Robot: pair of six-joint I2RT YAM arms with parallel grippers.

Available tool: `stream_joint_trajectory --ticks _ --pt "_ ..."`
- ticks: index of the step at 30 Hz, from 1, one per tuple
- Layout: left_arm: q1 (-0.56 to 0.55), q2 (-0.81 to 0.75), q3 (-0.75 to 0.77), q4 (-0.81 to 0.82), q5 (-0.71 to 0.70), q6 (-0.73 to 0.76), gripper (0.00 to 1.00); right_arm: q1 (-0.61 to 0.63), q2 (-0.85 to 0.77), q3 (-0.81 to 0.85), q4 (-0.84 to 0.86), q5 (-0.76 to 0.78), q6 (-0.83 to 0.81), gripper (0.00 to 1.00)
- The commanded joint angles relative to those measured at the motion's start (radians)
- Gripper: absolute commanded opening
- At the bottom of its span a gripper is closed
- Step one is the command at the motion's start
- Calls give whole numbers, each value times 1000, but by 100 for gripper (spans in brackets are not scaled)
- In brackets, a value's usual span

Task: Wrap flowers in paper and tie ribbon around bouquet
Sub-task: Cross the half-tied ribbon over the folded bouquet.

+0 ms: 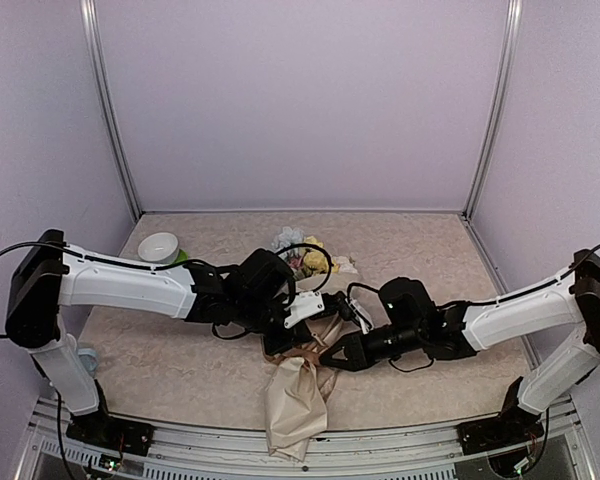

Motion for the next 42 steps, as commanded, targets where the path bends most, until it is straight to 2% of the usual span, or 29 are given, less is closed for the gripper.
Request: stream_joint_trajectory --ticks 1,7,13,24,28,37,42 --pt "15 -29 -22 63 29 -40 1 24 15 -11 135 49 -1 18" --pt "46 -46 -54 103 75 -82 1 67 110 7 250 109 -2 12" --pt "53 -63 -89 138 103 -114 0 84 190 11 286 151 -2 6" --pt "65 -110 -168 203 203 -158 0 82 262 62 283 246 14 4" --pt "64 -121 -186 208 233 -159 1 81 246 47 348 266 29 4" --pt "26 -83 -189 155 178 -115 7 66 282 42 451 222 66 5" --pt "13 -69 -200 159 158 -100 12 53 285 44 410 257 92 4"
